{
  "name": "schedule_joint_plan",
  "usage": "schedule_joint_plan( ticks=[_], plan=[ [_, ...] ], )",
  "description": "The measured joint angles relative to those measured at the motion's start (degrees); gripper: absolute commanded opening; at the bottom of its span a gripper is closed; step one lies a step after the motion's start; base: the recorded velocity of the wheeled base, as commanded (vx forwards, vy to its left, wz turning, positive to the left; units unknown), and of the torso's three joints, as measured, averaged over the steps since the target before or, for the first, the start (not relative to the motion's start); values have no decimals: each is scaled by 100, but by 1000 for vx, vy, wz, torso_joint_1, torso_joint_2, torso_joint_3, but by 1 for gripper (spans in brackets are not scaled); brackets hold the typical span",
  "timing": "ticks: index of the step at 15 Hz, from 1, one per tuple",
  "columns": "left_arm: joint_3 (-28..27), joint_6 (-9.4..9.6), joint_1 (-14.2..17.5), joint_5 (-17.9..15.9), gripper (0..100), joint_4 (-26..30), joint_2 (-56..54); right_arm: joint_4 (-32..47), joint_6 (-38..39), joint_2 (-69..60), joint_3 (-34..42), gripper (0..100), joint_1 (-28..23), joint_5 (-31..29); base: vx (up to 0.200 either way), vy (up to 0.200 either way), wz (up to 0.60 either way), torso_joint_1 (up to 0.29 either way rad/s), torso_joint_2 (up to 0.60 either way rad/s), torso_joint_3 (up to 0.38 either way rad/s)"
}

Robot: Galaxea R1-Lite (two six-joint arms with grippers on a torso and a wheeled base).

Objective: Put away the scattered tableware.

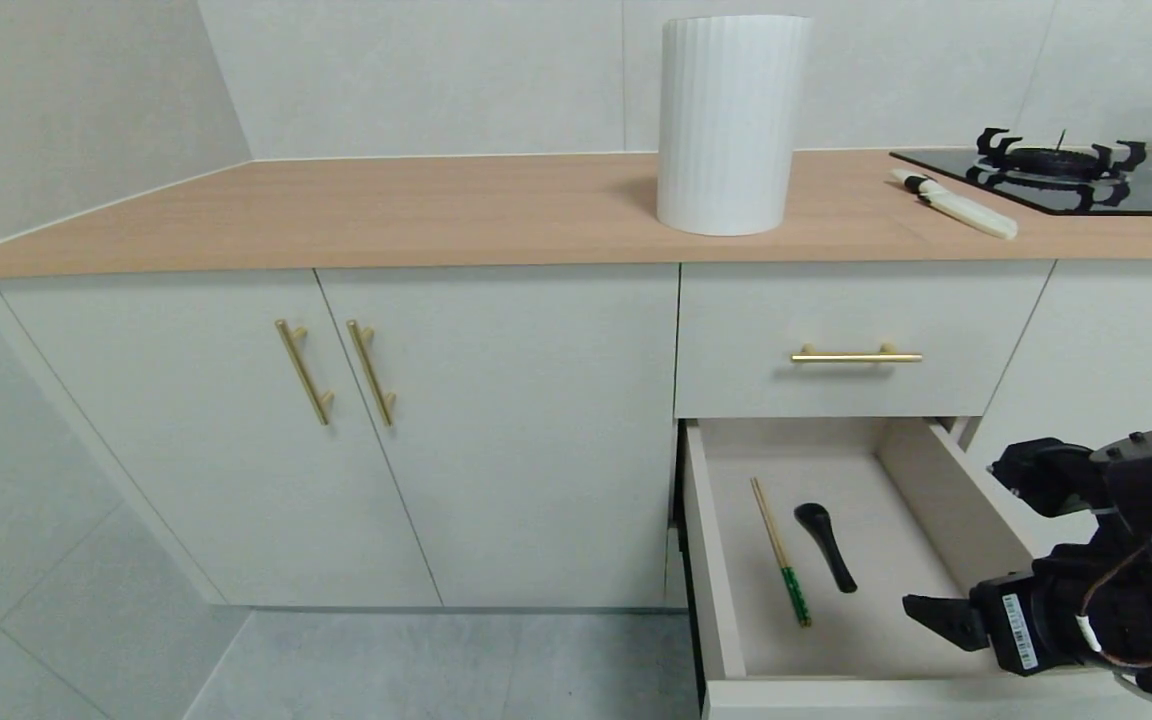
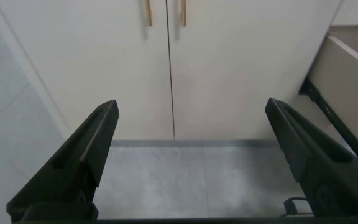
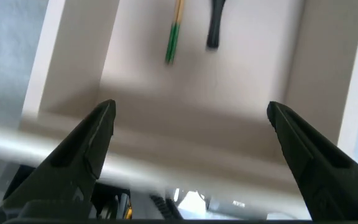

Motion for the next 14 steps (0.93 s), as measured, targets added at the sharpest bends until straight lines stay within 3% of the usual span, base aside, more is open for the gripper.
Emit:
schedule_joint_plan(
  ticks=[2,8,14],
  plan=[
    [0,0,0,-2,100,-2,0,0,-2,-2,6,100,0,2,-200,0,0,-2,2,7],
    [0,0,0,0,100,0,0,116,0,9,88,100,132,71,0,0,0,0,0,0],
    [0,0,-2,-2,100,0,0,790,-5,105,163,100,680,958,0,0,0,0,0,0]
  ],
)
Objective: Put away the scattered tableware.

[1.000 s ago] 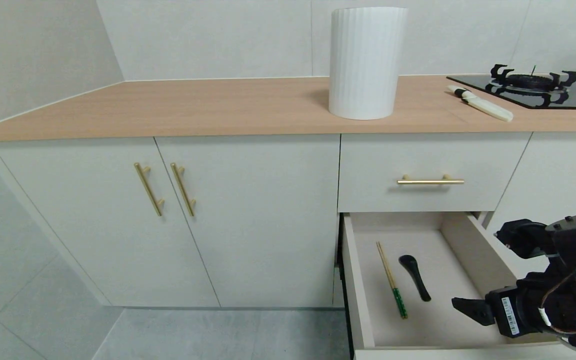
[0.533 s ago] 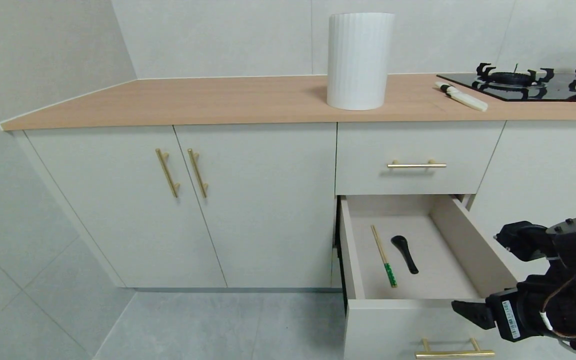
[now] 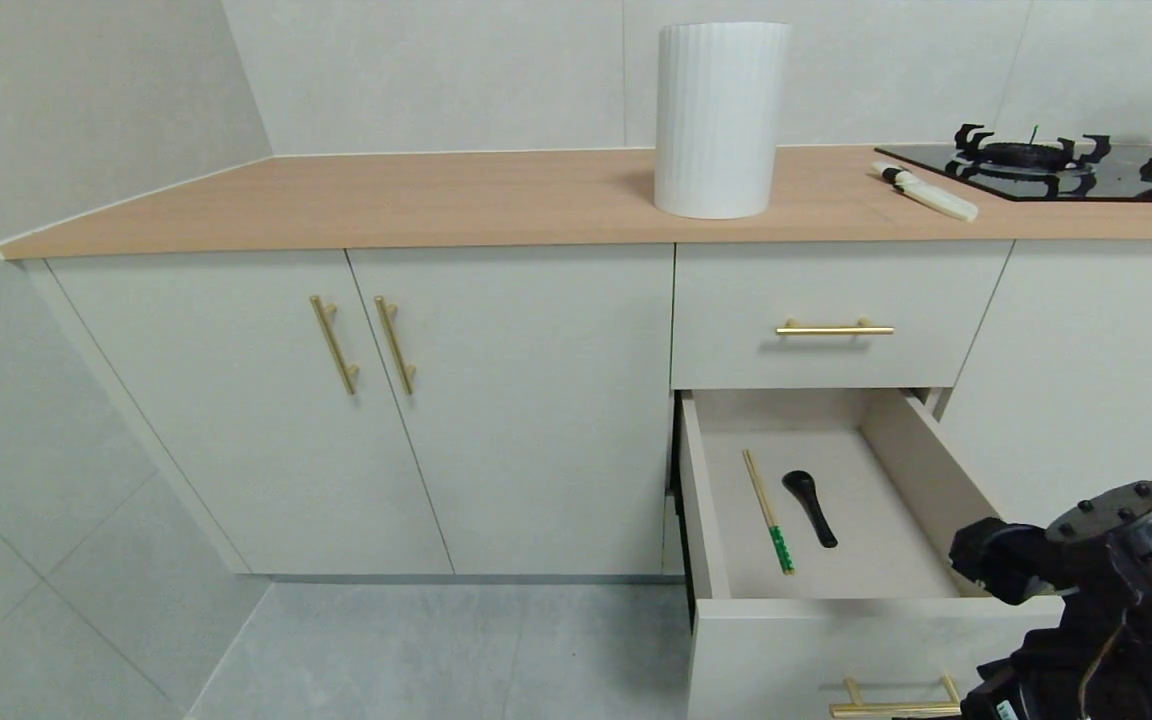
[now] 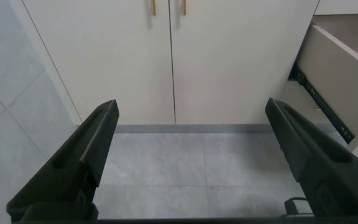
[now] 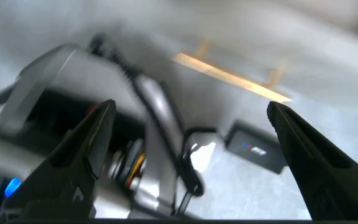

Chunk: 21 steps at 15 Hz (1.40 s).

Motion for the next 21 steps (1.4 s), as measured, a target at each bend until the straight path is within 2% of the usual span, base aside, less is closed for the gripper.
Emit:
schedule_joint_plan(
  ticks=[6,11,17,21],
  plan=[
    [0,0,2,0,100,0,0,-7,213,557,-67,100,-46,-74,0,0,0,0,0,0],
    [0,-2,2,0,100,0,0,-16,1304,1452,-516,100,-177,-1213,0,0,0,0,0,0],
    [0,-2,2,2,100,0,0,-200,1480,1907,-800,100,-436,-1271,0,0,0,0,0,0],
    [0,0,2,2,100,0,0,-606,1473,2057,-817,100,-527,-1274,0,0,0,0,0,0]
  ],
)
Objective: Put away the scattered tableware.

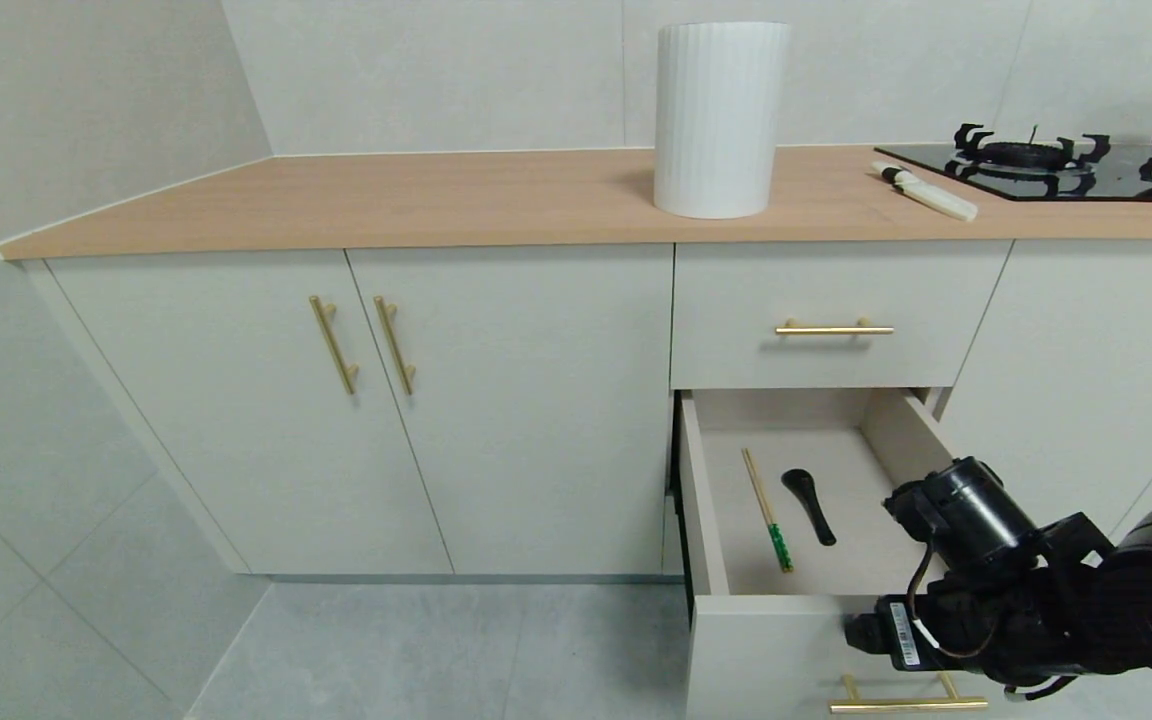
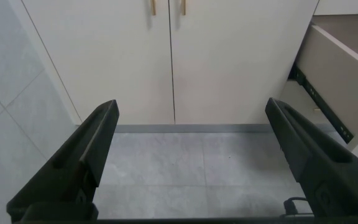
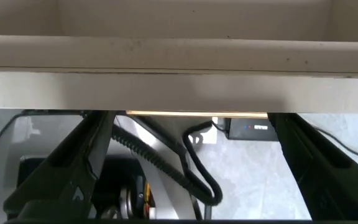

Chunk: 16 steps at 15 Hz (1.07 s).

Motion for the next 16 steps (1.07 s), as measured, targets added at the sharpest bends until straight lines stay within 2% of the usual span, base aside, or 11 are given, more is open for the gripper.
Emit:
schedule_joint_plan(
  ticks=[9,16],
  plan=[
    [0,-2,0,-2,100,0,0,-769,-124,556,-300,100,-300,0,0,0,0,0,0,0],
    [0,0,0,0,100,-2,0,-753,-512,1019,-1072,100,-625,11,0,0,0,0,0,0]
  ],
)
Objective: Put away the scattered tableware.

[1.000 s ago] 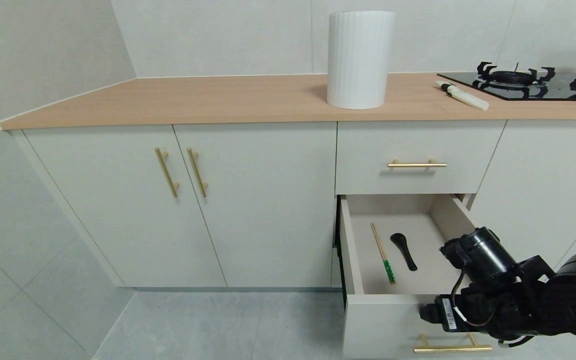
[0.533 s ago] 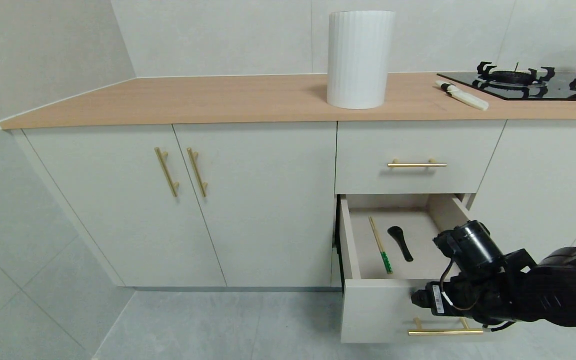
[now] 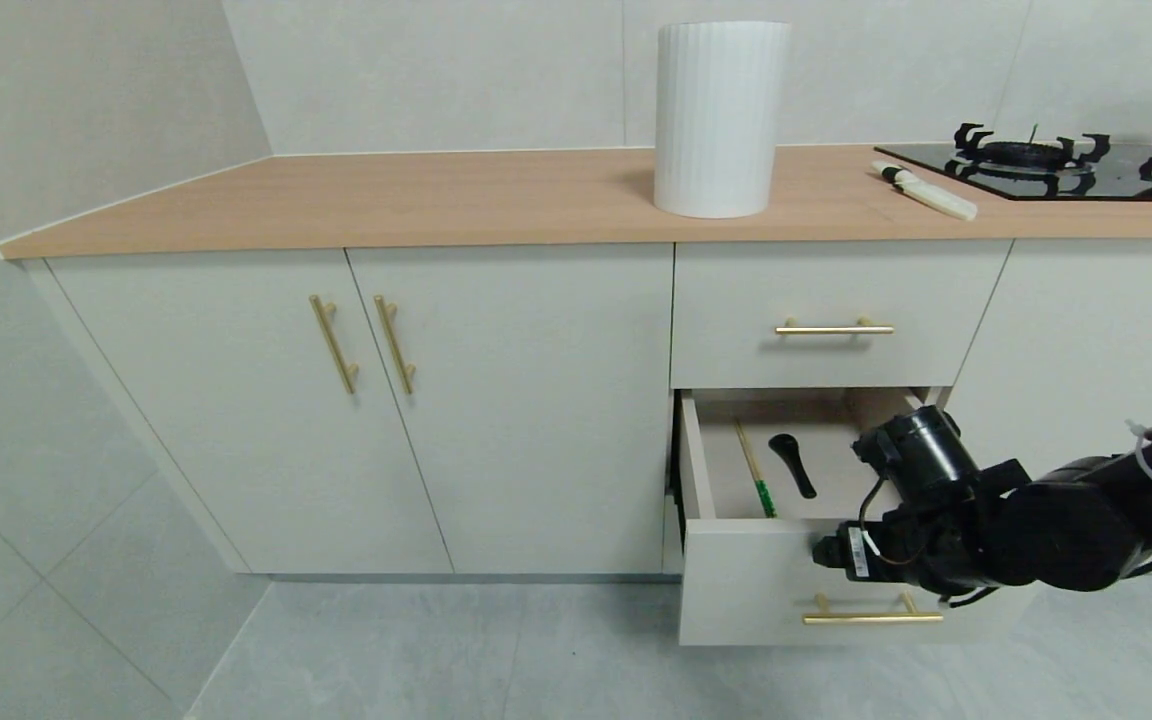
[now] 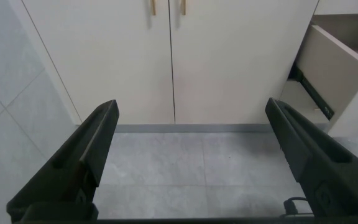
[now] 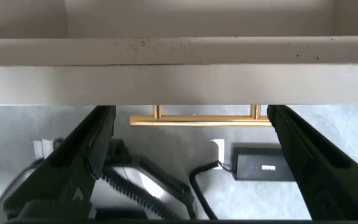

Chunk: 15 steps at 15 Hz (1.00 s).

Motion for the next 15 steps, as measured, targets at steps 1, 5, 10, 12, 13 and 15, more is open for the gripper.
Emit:
schedule_joint_plan(
  ticks=[1,5,10,12,13,15],
  plan=[
    [0,0,0,0,100,2,0,-46,-44,91,-144,100,-34,-11,0,0,0,0,0,0],
    [0,0,0,-2,100,2,0,0,-285,562,-898,100,-150,0,0,0,0,0,0,0],
    [0,0,0,0,100,2,0,-24,-447,1056,-1819,100,-229,2,0,0,0,0,0,0],
    [0,0,0,-2,100,2,0,-30,-507,1185,-2072,100,-260,-2,0,0,0,0,0,0],
    [0,0,0,0,100,2,0,-52,-507,1230,-2120,100,-276,9,0,0,0,0,0,0],
    [0,0,0,-2,100,2,0,-407,-529,1390,-2181,100,-336,2,0,0,0,0,0,0]
  ],
)
